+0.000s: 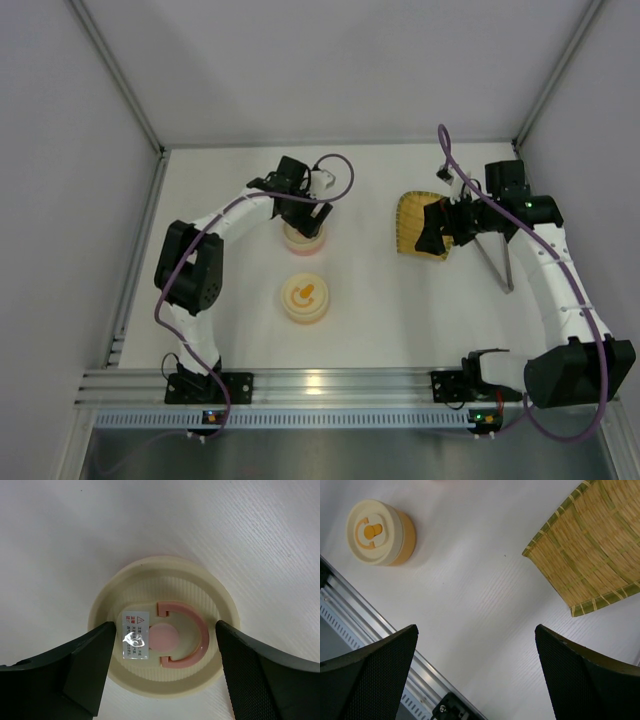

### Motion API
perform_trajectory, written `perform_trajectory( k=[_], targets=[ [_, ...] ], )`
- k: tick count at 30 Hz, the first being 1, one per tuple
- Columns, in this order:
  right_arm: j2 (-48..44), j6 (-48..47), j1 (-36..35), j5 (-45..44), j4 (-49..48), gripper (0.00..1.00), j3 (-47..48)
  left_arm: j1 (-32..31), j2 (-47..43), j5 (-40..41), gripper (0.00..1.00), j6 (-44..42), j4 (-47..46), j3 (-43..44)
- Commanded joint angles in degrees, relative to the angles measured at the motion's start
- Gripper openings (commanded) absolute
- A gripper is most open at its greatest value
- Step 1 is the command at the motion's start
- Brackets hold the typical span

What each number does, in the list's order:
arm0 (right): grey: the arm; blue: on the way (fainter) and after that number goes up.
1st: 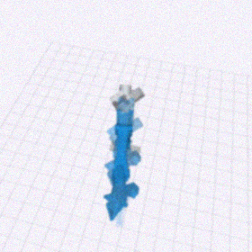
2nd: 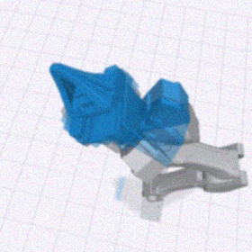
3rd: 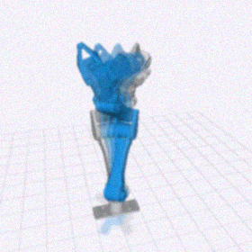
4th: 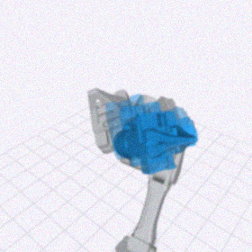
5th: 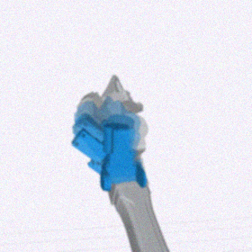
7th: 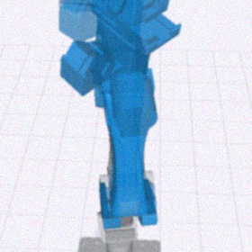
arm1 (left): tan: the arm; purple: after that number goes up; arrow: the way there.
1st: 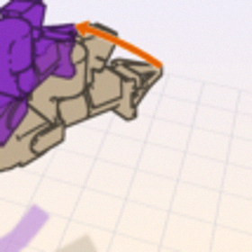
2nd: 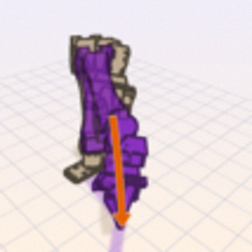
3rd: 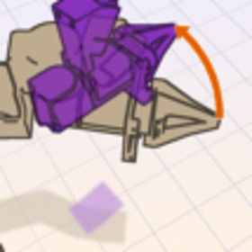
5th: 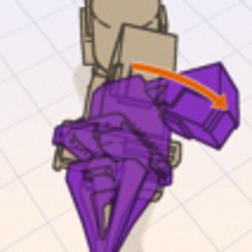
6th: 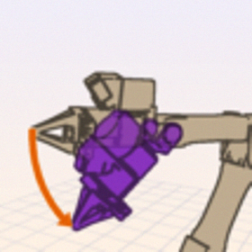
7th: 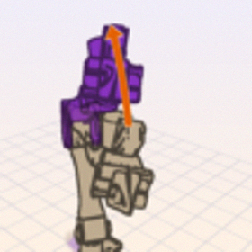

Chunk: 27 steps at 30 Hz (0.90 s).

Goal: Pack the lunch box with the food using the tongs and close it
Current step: Move the packing box to the center of the board.

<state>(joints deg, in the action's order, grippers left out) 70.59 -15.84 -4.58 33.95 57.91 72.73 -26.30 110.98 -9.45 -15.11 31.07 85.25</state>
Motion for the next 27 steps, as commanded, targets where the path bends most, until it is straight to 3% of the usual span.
perform_trajectory(
  k=[1, 13, 27],
  targets=[
    [-0.27, -0.16, 1.15, 1.38, -1.48, 0.99, 0.48, -1.12, 4.86, 4.61, 0.86, -0.27, 3.21, -4.30],
    [-0.36, -0.25, 1.15, 1.47, -1.22, 0.99, 0.75, -1.47, 5.22, 1.99, 0.83, 0.96, 4.52, -4.66],
    [-0.89, -0.07, 1.15, 1.82, -0.87, 0.99, 1.19, -1.38, 0.82, 1.97, 0.72, -2.38, 8.48, -8.96]
  ],
)
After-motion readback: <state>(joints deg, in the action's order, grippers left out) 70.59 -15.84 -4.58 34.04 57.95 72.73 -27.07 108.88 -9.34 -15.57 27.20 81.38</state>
